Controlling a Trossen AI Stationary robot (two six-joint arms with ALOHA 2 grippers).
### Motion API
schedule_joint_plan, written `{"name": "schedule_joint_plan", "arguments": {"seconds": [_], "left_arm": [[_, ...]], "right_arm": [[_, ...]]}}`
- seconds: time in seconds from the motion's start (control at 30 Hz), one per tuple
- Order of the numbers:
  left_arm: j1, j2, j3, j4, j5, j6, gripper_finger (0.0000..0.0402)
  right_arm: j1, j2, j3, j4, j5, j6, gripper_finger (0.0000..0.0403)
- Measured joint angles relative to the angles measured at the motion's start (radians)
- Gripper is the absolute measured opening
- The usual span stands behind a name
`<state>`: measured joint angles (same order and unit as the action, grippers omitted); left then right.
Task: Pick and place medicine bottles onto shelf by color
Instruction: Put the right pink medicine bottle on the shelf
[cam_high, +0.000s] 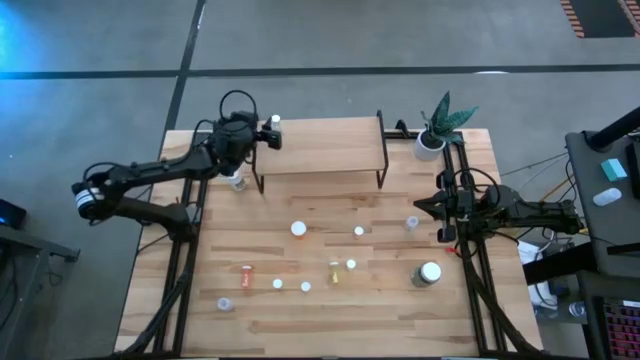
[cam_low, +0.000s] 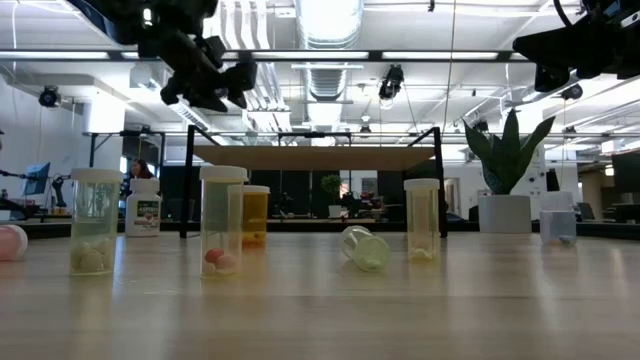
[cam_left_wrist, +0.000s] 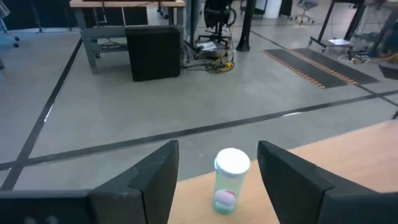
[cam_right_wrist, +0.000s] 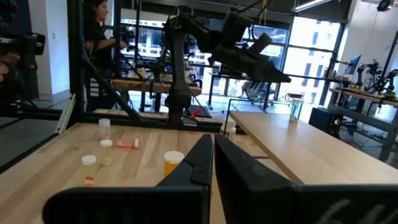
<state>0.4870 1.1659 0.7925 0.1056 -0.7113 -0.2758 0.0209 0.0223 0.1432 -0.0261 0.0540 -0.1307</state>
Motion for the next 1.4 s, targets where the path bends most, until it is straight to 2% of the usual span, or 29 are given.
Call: {"name": "schedule_joint_plan", "arguments": {"seconds": [0.2,0.47,0.6,0.73,0.87,1.0,1.13,1.4], "left_arm": [[-0.059,-0.083,-0.001,-0.022,0.1,0.05,0.0203],[-0.197,-0.214,-0.02,-0.078,0.11,0.1,0.0203],[-0.289,-0.28,-0.085,-0.075,0.125,0.102,0.0203],[-0.37,-0.335,-0.215,0.036,0.159,0.108,0.0203],[-0.409,-0.371,-0.365,0.3,0.238,0.15,0.0203],[-0.411,-0.39,-0.477,0.494,0.255,0.163,0.0203],[-0.41,-0.42,-0.521,0.522,0.254,0.186,0.0203],[-0.41,-0.478,-0.515,0.513,0.285,0.179,0.0203]], "right_arm": [[0.0,0.0,0.0,0.0,0.0,0.0,0.0009],[0.0,0.0,0.0,0.0,0.0,0.0,0.0009],[0.0,0.0,0.0,0.0,0.0,0.0,0.0009],[0.0,0.0,0.0,0.0,0.0,0.0,0.0009],[0.0,0.0,0.0,0.0,0.0,0.0,0.0009],[0.0,0.0,0.0,0.0,0.0,0.0,0.0009],[0.0,0.0,0.0,0.0,0.0,0.0,0.0009],[0.0,0.0,0.0,0.0,0.0,0.0,0.0009]]}}
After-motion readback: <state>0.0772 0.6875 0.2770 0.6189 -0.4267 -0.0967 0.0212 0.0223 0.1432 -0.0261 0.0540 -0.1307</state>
